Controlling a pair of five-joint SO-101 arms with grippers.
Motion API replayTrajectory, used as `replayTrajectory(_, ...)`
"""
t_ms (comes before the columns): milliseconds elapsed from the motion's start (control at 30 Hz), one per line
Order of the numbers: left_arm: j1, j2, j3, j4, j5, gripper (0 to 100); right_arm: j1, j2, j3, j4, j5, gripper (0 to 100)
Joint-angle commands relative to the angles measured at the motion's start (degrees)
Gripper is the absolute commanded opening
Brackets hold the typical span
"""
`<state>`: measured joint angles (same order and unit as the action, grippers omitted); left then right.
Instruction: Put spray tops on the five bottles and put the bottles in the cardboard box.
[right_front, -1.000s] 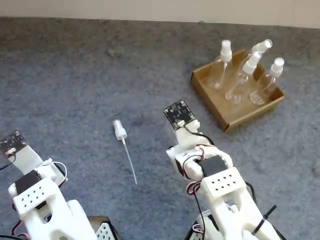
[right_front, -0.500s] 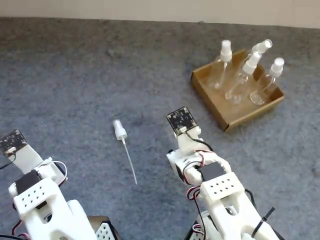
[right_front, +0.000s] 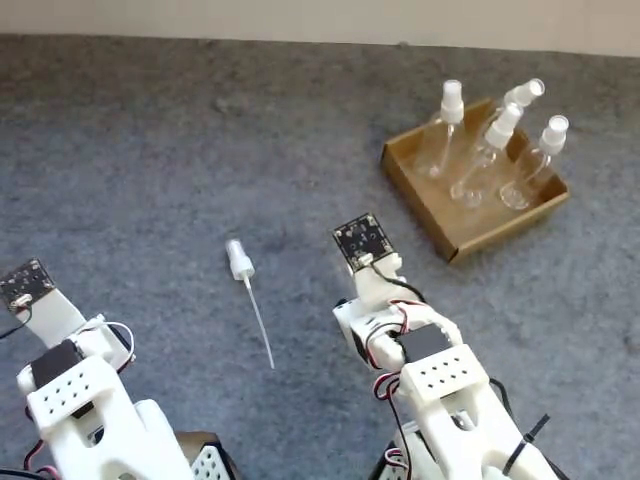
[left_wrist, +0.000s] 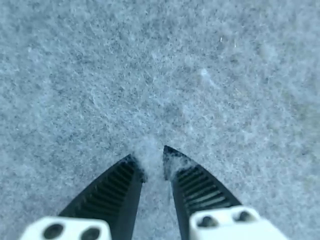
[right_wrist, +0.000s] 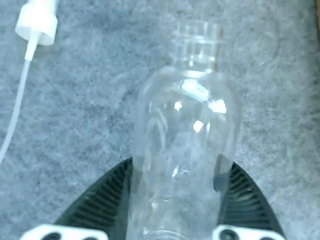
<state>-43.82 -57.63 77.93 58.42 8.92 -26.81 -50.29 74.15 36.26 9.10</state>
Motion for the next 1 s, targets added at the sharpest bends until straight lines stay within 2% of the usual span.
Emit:
replayTrajectory(0,1.19,0.04,-0.13,-1.05,-0.35,0,-0.40,-1.63,-0.75,-1.19,-0.62,17.0)
replayTrajectory(300,1.19,0.04,-0.13,-0.88,-0.35,0,-0.57,-1.71,-4.00,0.75,-0.88,16.7)
replayTrajectory(400,1.19,0.04,-0.13,-0.79,-0.35,0,-0.66,-1.80,-6.81,5.49,-5.54,16.7)
replayTrajectory(533,1.19,0.04,-0.13,-0.79,-0.35,0,-0.66,-5.05,-10.15,6.20,-8.79,16.7)
replayTrajectory(833,1.19,0.04,-0.22,-0.79,-0.35,0,-0.31,-21.05,-1.45,6.20,-8.97,16.7)
replayTrajectory(967,1.19,0.04,-0.13,-0.79,-0.35,0,-0.40,-23.69,-0.13,6.20,-8.97,16.6)
